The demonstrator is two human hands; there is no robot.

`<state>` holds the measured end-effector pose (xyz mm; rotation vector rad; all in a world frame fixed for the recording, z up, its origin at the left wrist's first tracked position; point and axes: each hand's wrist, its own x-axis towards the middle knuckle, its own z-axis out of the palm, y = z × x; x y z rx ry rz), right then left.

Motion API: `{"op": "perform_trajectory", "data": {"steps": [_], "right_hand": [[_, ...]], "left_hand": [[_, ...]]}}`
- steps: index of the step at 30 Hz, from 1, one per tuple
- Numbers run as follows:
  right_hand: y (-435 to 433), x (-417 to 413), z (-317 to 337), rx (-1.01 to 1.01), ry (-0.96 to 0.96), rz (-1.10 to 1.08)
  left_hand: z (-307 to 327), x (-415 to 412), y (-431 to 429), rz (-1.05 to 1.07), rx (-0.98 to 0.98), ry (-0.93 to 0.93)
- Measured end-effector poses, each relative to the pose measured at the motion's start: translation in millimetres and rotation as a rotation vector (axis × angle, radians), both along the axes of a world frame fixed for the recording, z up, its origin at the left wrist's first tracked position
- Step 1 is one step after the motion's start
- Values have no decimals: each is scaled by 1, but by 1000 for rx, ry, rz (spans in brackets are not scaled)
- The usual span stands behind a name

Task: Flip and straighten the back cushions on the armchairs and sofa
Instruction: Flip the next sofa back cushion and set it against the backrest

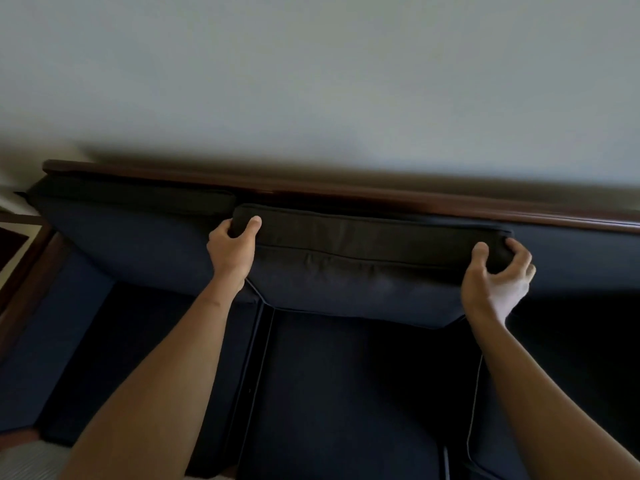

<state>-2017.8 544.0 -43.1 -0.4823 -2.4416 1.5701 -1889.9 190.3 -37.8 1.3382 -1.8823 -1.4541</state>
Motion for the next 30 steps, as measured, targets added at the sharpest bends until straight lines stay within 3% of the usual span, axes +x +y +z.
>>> {"op": "perform_trajectory", "data": {"steps": [10,15,17,21,30], "right_hand": [[-41,-40,-49,103,-77,138],[-59,-51,-65,216,-79,177],[-64,-51,-73,309,-97,195],[-66,-50,-86,534,-186,186],[-32,-30,-56,572,-296,352]], "left_hand": [[-30,-41,-51,-118,-108,-112],[-65,-61,-37,-303,-425,-545],[-73,-64,-31,-309,-554,-612],[-83,-58,-28,-418,-791,-677],[-67,-32,2,-689,-819,-556]]}}
